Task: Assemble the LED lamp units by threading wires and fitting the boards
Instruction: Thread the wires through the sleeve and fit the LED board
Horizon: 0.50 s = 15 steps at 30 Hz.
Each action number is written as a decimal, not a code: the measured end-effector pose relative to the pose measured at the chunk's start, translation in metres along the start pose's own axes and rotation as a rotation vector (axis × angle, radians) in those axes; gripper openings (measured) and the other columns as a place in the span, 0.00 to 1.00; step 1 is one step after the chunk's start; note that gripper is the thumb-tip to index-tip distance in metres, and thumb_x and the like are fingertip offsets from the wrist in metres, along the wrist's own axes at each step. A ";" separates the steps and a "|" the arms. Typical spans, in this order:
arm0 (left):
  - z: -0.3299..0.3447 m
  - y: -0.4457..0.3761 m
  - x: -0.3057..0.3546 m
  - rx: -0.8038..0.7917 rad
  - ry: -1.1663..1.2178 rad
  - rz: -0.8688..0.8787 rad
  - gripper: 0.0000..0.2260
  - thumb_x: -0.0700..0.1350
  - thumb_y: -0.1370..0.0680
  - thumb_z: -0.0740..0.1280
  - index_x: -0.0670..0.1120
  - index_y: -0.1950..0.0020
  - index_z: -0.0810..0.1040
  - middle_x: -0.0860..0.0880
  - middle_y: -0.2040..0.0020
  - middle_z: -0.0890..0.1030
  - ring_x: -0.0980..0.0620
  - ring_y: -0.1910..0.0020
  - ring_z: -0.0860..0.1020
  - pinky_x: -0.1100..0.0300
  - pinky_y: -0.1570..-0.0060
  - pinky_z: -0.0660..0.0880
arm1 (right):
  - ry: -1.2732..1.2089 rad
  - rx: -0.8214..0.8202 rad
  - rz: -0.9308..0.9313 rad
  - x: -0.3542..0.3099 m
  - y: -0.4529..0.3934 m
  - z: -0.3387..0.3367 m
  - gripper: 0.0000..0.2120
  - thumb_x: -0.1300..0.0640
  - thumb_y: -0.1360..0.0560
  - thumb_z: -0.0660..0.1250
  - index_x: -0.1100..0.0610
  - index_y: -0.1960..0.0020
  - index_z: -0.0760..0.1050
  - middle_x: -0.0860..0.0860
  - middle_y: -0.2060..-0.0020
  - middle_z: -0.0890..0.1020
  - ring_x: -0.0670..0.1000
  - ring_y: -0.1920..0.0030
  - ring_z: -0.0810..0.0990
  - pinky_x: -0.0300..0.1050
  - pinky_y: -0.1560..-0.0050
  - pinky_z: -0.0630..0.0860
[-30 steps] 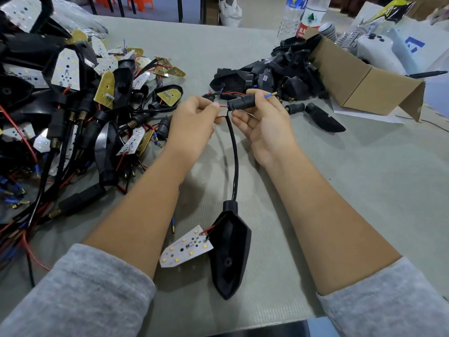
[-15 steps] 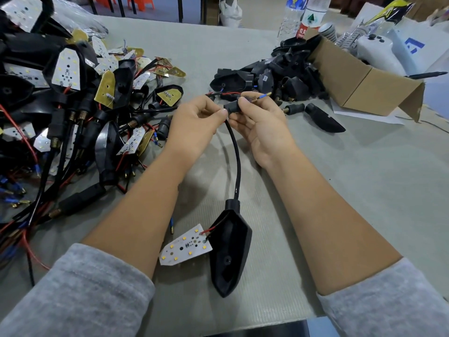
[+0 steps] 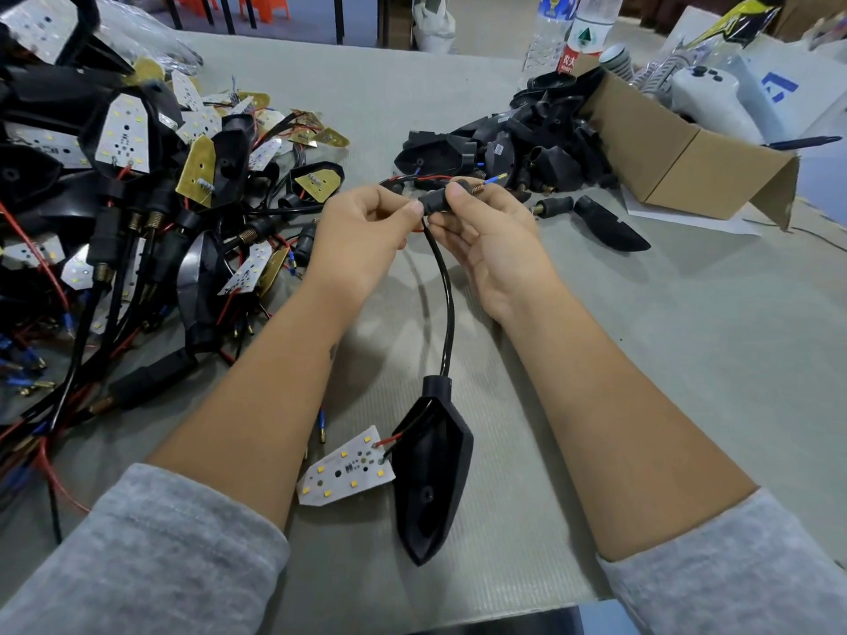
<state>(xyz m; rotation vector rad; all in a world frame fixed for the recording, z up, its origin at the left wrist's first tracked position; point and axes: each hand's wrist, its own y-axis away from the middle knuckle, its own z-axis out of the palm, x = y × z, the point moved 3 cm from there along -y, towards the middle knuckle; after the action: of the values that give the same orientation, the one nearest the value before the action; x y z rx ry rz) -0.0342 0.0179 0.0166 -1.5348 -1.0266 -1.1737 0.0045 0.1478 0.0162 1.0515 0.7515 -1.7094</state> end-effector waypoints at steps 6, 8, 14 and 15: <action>0.000 0.000 0.001 -0.012 0.055 -0.048 0.04 0.42 0.21 0.67 0.48 0.54 0.80 0.52 0.61 0.81 0.58 0.67 0.75 0.66 0.66 0.73 | -0.048 0.029 0.005 -0.001 -0.001 -0.001 0.04 0.66 0.22 0.65 0.58 0.54 0.74 0.52 0.66 0.80 0.49 0.66 0.80 0.41 0.57 0.81; 0.002 -0.001 0.000 -0.014 0.078 -0.064 0.02 0.41 0.21 0.67 0.46 0.52 0.79 0.50 0.62 0.81 0.58 0.69 0.76 0.66 0.66 0.74 | -0.069 0.041 0.008 -0.002 -0.001 -0.001 0.04 0.66 0.22 0.65 0.58 0.54 0.74 0.52 0.65 0.80 0.49 0.66 0.80 0.41 0.57 0.81; -0.001 0.000 -0.001 0.022 0.063 -0.036 0.03 0.39 0.23 0.69 0.45 0.56 0.79 0.49 0.65 0.81 0.61 0.70 0.77 0.68 0.67 0.74 | -0.021 0.030 -0.010 -0.001 0.001 0.002 0.04 0.66 0.21 0.64 0.59 0.53 0.73 0.54 0.64 0.80 0.50 0.66 0.79 0.41 0.58 0.81; -0.001 0.001 -0.001 0.019 0.060 -0.030 0.04 0.38 0.23 0.69 0.45 0.57 0.80 0.50 0.66 0.81 0.61 0.71 0.76 0.68 0.67 0.74 | -0.013 0.031 -0.011 -0.001 0.001 0.002 0.04 0.66 0.21 0.64 0.59 0.53 0.73 0.54 0.64 0.80 0.49 0.66 0.79 0.41 0.57 0.81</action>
<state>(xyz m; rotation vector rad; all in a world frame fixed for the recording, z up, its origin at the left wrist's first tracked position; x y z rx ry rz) -0.0340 0.0168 0.0160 -1.4654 -1.0218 -1.2200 0.0053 0.1463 0.0181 1.0583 0.7265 -1.7405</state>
